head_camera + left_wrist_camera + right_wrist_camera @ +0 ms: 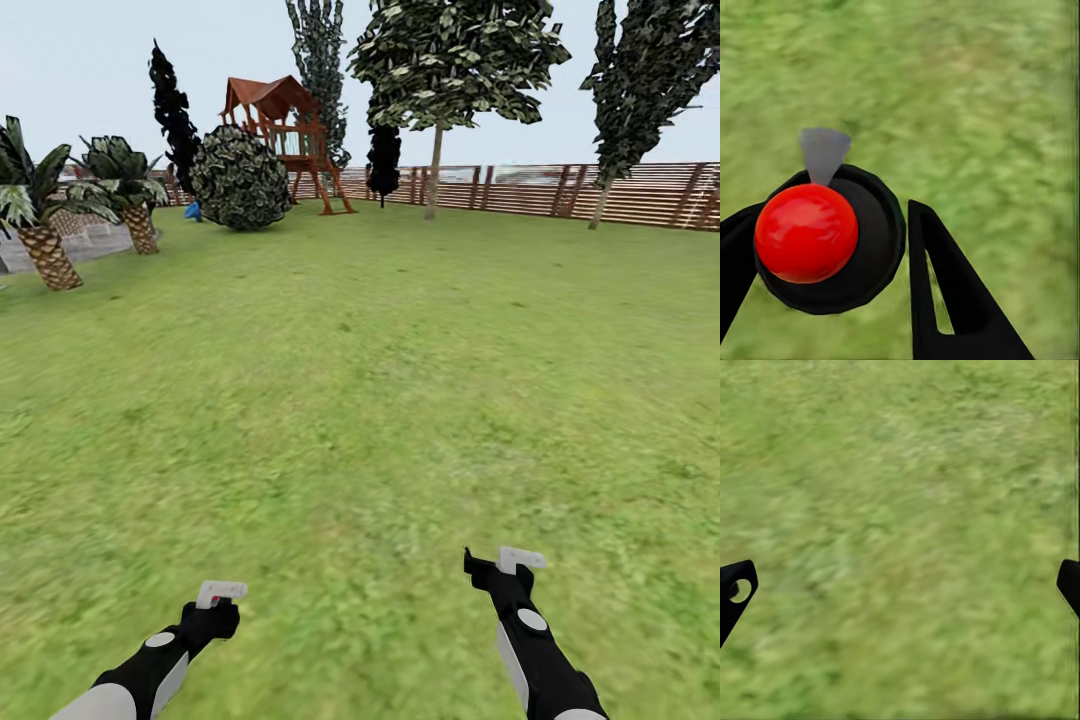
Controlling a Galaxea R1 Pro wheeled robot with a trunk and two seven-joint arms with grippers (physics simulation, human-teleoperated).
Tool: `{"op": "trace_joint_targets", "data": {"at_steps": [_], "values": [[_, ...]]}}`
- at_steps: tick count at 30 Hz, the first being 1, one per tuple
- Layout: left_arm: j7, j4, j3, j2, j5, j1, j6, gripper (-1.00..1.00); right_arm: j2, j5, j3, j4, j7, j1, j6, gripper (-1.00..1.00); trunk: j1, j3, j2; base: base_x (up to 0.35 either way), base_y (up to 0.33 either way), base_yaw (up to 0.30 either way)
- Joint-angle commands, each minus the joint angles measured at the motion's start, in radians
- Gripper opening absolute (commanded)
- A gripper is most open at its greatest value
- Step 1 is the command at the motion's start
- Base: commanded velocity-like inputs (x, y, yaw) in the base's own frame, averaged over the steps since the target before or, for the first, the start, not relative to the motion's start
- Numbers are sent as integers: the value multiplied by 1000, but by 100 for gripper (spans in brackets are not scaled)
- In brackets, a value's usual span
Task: In the garden, pick up the pesticide atomizer on the floor and spray pesticide onto both trees until each tree trunk is fully covered.
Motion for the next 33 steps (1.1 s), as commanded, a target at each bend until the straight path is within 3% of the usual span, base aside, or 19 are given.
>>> {"op": "trace_joint_targets", "data": {"at_steps": [1, 9, 13, 18, 20, 25, 28, 33], "values": [[0, 0, 0, 0, 0, 0, -1, -100, 0, 0, 0, 0, 0, 0, 0, 100, 0, 0, 0, 0, 0, -285], [2, 0, 0, 4, 2, 0, -2, -100, 0, 0, 0, 7, 1, 0, -1, 100, 0, 0, 0, 143, 0, -227], [37, -13, 0, 9, 69, -2, -1, -100, 3, 0, 2, 52, 4, 0, -1, 100, 0, 0, 0, 334, 0, -15], [98, -163, 1, 12, 88, -5, 7, -100, 7, 3, 8, 80, 7, 0, -15, 100, 0, 0, 0, 339, 0, -1], [102, -182, 3, 8, 89, -4, 9, -100, 4, 8, 8, 158, 7, 0, -109, 100, 0, 0, 0, 340, 0, 0], [121, -170, 0, 6, 124, -2, 8, -100, 0, 26, 9, 452, 5, 1, -475, 100, 0, 0, 0, 340, 0, 0], [119, -157, -3, 8, 124, -1, 9, -100, -1, 47, 9, 510, 1, 31, -533, 100, 0, 0, 0, 340, 0, 0], [119, -128, -5, 9, 123, 3, 6, -100, -14, 49, 8, 554, 2, 48, -534, 100, 0, 0, 0, 340, -1, 0]]}}
